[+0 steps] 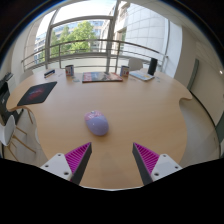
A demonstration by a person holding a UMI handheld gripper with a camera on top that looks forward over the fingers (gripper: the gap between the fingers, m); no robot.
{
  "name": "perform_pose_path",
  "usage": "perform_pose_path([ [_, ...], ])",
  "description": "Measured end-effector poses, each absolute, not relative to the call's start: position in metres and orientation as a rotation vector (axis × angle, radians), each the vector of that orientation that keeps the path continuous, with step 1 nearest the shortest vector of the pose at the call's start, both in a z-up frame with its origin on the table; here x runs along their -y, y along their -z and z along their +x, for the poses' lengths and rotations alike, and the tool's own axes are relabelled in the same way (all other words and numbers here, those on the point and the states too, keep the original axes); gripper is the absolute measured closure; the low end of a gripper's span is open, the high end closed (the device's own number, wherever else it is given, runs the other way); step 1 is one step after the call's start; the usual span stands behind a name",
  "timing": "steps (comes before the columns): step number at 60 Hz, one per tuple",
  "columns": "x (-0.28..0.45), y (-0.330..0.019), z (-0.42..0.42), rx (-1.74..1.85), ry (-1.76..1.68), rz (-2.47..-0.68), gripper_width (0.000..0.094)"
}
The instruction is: Arrange mouse
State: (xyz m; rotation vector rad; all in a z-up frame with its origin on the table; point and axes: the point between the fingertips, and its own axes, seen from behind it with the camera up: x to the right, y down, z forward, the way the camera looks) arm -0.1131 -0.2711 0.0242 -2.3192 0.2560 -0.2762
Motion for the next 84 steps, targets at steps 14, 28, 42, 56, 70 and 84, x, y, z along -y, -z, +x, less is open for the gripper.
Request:
perform_pose_path([
  [14,0.188,0.009,-0.12,-0.211,0.185,-2.339,0.0096],
  [28,0.144,0.019,-0.115,-0.215,0.128,-2.328,0.0129],
  [42,0.13,0.019,-0.11,-0.236,0.141,-2.306,0.0394],
  [56,0.122,0.002,-0.11,-0.274,0.209,-2.319,0.049],
  [70,0.011,-0.179,-0.167,-0.256,0.274,-2.035,0.049],
  [84,-0.121,-0.268,-0.356,-0.096,0.091,-1.875,0.0493],
])
